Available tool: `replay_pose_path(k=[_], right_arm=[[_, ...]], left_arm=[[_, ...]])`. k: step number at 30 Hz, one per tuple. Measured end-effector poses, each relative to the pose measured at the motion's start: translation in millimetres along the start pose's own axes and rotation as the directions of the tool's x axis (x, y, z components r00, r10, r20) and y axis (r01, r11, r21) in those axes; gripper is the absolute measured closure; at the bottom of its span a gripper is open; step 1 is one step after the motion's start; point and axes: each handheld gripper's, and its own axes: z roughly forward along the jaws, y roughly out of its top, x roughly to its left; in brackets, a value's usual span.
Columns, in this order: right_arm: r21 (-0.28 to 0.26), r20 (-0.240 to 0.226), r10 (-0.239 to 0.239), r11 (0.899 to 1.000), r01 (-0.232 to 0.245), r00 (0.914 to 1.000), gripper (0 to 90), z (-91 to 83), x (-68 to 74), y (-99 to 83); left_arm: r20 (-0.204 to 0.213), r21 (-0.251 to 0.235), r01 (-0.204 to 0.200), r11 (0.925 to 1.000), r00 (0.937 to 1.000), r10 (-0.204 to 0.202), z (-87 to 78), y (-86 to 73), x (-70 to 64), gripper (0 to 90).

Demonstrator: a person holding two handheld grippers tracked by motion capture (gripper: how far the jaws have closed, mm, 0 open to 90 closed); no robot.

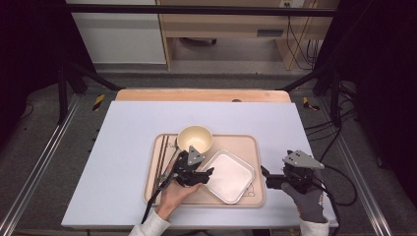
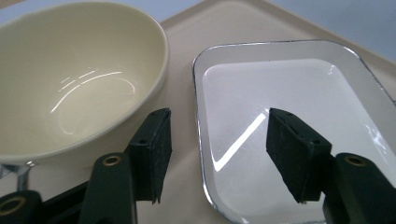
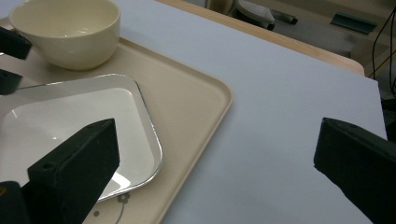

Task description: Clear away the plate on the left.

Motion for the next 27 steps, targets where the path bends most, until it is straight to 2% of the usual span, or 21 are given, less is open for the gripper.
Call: replay_pose_path(k=[8,16,22,25,27], right_arm=[[0.000,0.002,0.000,1.000,0.000,1.0000,0.5,0.0,0.2,-0.1],[-0.002,0.006,0.002,1.000,-0.002,1.0000,0.5,-1.1,-0.7,-0.2],[-0.003,0.009,0.004,1.000,-0.004,1.0000,0.5,-1.1,-2.0,-0.9],[0.000,0.010,0.007,1.000,-0.007,0.9999,0.5,-1.0,-1.6,-1.1],[-0.003,0.010,0.007,1.000,-0.007,0.9999,0.4,-1.6,-2.0,-1.0]], left_arm=[[-0.025,-0.041,-0.017,0.9990,0.9995,0.016,-31.9,-4.2,13.9,32.2],[-0.067,-0.075,0.010,0.9971,0.9976,-0.015,-56.2,-18.3,35.6,27.5],[-0.105,-0.082,0.039,0.9959,0.9933,-0.048,-71.9,-35.0,57.1,25.6],[-0.114,-0.095,0.056,0.9939,0.9912,-0.067,-77.1,-40.5,63.3,24.8],[-0.124,-0.105,0.054,0.9931,0.9901,-0.067,-81.3,-45.1,68.4,23.9]])
